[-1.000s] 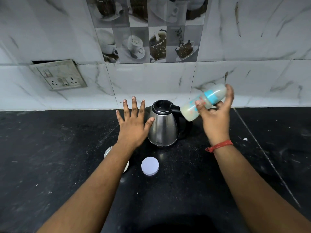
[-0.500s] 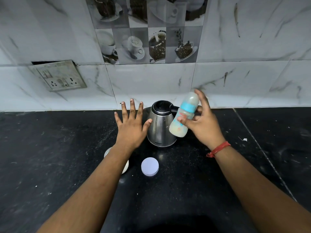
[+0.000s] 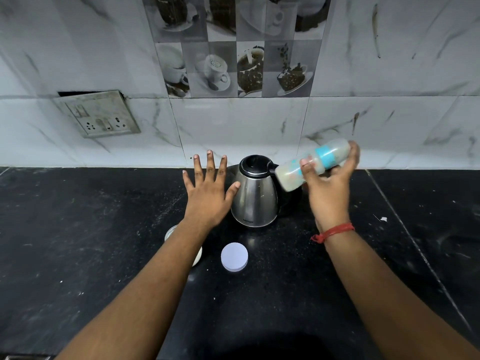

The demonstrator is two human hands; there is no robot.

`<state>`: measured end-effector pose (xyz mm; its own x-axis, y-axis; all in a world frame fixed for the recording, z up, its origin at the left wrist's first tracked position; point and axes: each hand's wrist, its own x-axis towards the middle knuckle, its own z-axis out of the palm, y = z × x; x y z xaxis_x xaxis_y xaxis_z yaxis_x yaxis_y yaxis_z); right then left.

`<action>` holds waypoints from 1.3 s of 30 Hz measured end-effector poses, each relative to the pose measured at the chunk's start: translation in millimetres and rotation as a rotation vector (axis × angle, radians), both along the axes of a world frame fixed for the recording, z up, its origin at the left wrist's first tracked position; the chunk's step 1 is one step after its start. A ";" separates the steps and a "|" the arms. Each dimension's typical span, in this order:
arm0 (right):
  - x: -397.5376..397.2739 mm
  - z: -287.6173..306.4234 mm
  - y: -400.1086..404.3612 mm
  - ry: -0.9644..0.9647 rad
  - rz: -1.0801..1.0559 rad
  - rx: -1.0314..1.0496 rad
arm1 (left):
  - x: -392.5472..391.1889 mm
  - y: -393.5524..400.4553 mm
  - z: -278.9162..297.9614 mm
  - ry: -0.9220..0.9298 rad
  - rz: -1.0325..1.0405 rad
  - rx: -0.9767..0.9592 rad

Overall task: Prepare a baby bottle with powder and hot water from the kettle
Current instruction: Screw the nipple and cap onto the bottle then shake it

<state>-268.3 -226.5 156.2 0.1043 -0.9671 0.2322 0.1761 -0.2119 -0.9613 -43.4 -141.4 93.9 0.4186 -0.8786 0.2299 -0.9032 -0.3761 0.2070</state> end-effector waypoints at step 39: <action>-3.5 -8.5 8.5 0.209 0.242 -0.044 | -9.3 4.6 16.7 0.062 0.002 -0.040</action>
